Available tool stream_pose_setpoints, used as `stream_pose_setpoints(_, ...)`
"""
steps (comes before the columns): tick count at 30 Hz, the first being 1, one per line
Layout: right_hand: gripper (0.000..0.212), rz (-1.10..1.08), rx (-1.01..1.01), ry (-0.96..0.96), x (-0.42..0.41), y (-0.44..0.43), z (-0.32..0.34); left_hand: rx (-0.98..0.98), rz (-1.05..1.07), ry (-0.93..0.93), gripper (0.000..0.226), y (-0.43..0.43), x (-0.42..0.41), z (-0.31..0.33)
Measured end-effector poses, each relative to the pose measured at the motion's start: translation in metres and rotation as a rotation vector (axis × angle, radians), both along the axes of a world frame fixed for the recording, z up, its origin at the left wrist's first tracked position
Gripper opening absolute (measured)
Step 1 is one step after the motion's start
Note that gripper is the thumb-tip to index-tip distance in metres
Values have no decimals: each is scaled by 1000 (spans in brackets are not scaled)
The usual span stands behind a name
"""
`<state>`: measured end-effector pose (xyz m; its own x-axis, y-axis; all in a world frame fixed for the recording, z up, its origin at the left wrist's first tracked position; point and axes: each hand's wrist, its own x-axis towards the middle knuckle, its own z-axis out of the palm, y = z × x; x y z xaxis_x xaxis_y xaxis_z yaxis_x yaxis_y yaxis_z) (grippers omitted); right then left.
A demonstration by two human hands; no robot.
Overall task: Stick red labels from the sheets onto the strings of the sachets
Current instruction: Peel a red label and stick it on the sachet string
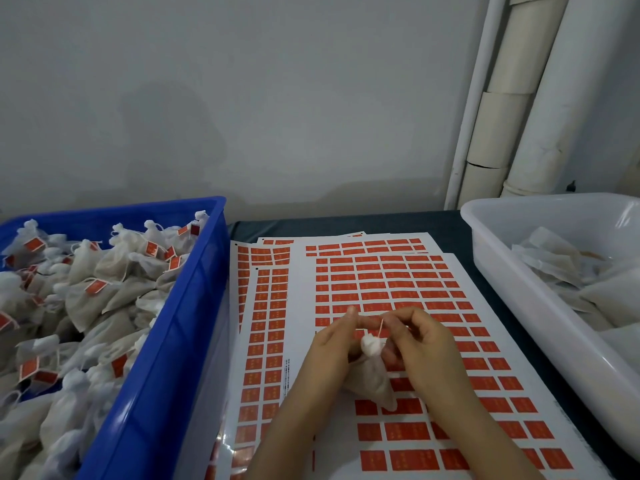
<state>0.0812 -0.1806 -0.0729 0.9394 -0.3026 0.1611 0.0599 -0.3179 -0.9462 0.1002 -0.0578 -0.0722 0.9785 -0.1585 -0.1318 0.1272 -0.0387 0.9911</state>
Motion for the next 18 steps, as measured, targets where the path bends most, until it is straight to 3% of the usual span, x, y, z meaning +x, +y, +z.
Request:
stream_pose_setpoints(3, 10, -38, -1, 42, 2, -2, -1, 34, -28, 33, 43, 0, 1, 4)
stream_pose_setpoints(7, 13, -28, 115, 90, 1, -2, 2, -23, -143, -99, 32, 1, -5, 3)
stream_pose_setpoints(10, 20, 6, 310, 132, -1, -5, 8, -20, -198, -121, 21, 3, -4, 1)
stream_pose_setpoints(18, 37, 134, 890, 126, 6, -13, 14, 32, -216, -118, 29, 9, -2, -3)
